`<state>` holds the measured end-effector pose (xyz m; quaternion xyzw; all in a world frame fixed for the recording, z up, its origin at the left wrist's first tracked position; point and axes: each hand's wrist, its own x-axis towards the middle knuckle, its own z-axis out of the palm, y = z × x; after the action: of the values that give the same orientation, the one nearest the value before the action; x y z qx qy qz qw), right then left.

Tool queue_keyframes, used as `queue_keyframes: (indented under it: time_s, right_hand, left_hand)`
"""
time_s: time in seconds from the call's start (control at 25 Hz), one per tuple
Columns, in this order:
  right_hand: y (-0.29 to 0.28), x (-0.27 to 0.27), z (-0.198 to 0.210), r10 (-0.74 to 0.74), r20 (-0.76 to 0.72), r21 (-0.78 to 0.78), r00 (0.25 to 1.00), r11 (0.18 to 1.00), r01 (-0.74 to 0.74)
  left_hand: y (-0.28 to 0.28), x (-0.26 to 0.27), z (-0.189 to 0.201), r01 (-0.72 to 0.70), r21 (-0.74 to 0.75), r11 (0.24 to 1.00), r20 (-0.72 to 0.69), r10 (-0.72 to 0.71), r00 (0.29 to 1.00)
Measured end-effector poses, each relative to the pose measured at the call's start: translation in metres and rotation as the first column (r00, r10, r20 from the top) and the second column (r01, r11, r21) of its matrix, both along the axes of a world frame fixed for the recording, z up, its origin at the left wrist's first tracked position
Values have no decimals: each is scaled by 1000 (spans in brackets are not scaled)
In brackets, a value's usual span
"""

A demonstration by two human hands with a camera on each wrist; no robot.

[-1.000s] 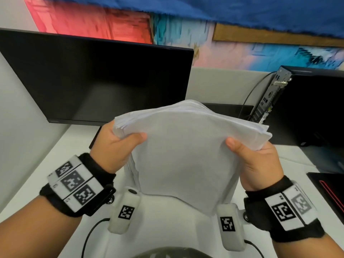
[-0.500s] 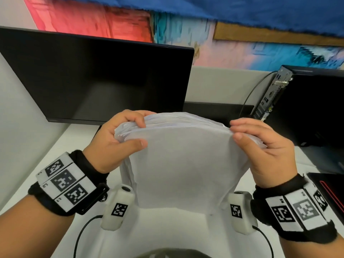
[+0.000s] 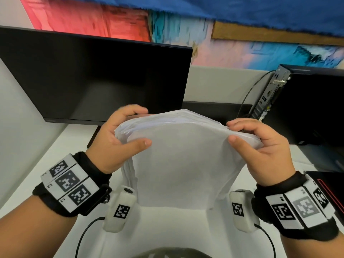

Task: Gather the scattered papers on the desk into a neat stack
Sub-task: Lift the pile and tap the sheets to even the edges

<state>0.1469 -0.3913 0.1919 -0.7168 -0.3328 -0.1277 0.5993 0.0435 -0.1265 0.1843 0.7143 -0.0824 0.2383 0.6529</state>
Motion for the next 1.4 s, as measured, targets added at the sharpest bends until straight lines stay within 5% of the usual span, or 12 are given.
queue_keyframes:
  time_s: [0.24,0.4,0.96,1.4]
  right_hand:
    - [-1,1,20,19,289,-393,957,914,101]
    - [-2,4,32,42,327,-530,944,835,147]
    - [-16,11,10,16,347,-346,938,932,112]
    - [-13,14,5,-59,351,-318,935,931,177]
  left_hand:
    - [-6,-3,4,59,81,995,5,-59,998]
    - [-3,-5,5,51,70,996,-14,-50,999]
    - [1,-2,4,33,39,999,-38,-31,999]
    - [0,-1,3,48,31,998,-40,-46,998]
